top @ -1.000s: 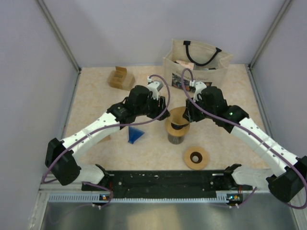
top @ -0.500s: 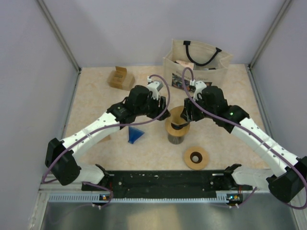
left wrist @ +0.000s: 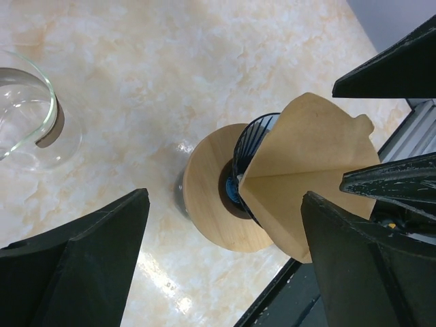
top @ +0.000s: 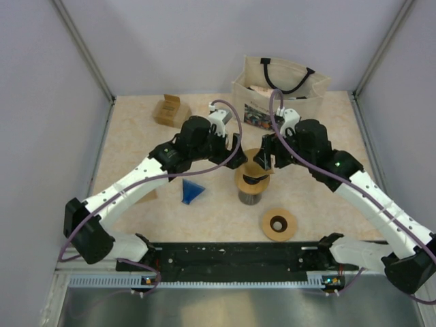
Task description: Place the coffee filter in the dripper
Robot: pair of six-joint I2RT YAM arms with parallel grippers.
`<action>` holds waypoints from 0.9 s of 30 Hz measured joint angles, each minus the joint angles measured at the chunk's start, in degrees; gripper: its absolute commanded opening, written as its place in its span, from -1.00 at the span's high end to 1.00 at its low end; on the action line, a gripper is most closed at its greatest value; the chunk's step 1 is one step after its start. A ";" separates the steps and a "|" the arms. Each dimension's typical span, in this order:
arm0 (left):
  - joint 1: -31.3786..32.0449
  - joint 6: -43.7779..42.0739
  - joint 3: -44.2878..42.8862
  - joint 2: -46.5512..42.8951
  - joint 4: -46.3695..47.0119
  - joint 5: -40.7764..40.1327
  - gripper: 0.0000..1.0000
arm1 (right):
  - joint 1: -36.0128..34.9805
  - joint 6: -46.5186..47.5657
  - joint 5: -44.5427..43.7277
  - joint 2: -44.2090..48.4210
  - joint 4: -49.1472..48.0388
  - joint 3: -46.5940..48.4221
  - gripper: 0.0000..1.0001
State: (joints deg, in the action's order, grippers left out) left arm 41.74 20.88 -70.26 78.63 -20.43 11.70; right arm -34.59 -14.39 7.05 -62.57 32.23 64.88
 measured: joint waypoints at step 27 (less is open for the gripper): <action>-12.96 18.97 11.61 -14.32 -15.56 -31.04 -0.97 | 0.02 -6.82 -35.39 12.68 -2.54 -6.08 -0.93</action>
State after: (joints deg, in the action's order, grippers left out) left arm 28.77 39.86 -58.65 64.31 -35.99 -19.33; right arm -34.57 -21.21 -28.34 -49.89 29.69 58.81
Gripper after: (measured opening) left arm 0.986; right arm 0.960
